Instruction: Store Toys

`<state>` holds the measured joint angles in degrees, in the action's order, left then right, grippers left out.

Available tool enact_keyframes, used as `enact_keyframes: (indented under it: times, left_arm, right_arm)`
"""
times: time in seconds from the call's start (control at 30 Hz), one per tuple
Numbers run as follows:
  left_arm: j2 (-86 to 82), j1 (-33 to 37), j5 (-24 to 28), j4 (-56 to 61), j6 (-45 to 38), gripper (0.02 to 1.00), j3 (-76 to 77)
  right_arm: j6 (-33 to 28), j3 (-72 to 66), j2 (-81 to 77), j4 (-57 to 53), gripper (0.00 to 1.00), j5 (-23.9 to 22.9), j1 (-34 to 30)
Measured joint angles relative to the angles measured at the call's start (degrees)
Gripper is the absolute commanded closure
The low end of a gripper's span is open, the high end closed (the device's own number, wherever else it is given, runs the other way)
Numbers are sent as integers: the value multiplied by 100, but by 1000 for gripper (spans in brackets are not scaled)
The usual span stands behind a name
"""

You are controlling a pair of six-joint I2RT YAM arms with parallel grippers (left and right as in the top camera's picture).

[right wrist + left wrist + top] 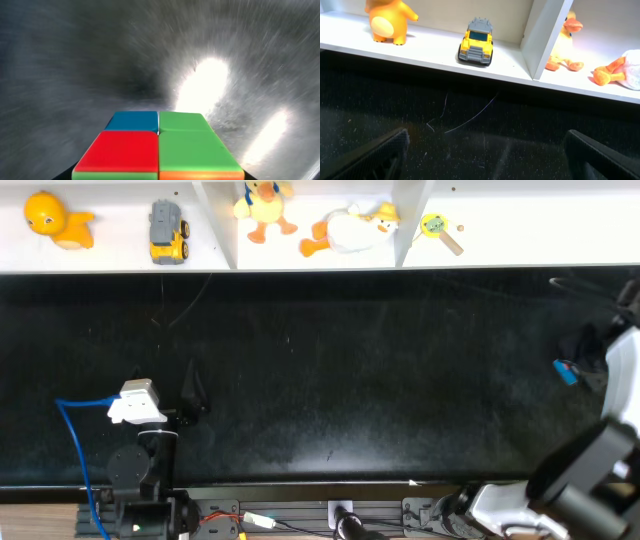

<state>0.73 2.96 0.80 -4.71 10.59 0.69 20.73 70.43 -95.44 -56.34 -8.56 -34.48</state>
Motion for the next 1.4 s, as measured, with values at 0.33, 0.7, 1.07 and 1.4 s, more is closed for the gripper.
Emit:
enact_keyframes:
  times: [0.33,0.7,1.07,1.4]
  left_arm:
    - [2,0,0,0,0,23,0]
    - [2,0,0,0,0,20,0]
    - [0,0,0,0,0,20,0]
    - [0,0,-2,0,0,20,-2]
  right_arm:
    - [-2107,-1147,2420,2339,954,1495,-35]
    - [-2992,-2330,1580,5521,956,2402,-68]
    - [-3709,-2319,643,7930,954,3005,-20]
    - [-3644,-2319,-372,9936,952,3091,422]
